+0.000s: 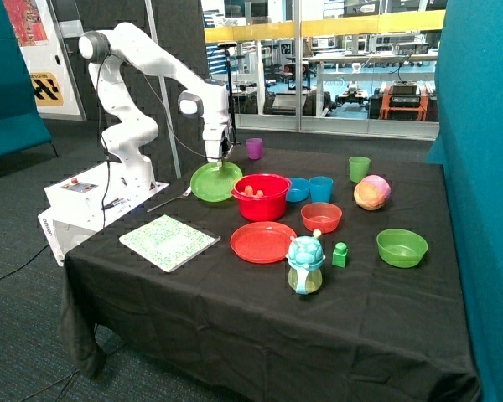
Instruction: Hide the teddy bear in the red bowl
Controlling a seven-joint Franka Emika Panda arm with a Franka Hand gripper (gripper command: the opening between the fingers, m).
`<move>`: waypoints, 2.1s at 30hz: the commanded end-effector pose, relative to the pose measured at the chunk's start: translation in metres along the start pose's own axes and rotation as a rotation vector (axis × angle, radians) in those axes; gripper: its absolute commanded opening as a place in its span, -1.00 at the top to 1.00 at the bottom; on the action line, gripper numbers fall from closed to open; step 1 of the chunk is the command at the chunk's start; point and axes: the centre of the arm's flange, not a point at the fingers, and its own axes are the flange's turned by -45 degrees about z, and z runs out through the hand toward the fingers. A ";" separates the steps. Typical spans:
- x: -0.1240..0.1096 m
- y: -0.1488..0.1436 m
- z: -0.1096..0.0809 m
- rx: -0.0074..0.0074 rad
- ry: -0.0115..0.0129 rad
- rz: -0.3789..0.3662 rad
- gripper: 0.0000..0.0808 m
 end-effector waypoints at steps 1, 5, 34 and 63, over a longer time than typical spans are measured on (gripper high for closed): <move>0.004 -0.016 -0.016 0.0011 0.0007 -0.053 1.00; 0.006 -0.024 -0.021 0.0011 0.0007 -0.073 1.00; 0.059 -0.117 -0.054 0.0010 0.0009 -0.315 1.00; 0.105 -0.079 -0.108 0.0010 0.0008 -0.267 1.00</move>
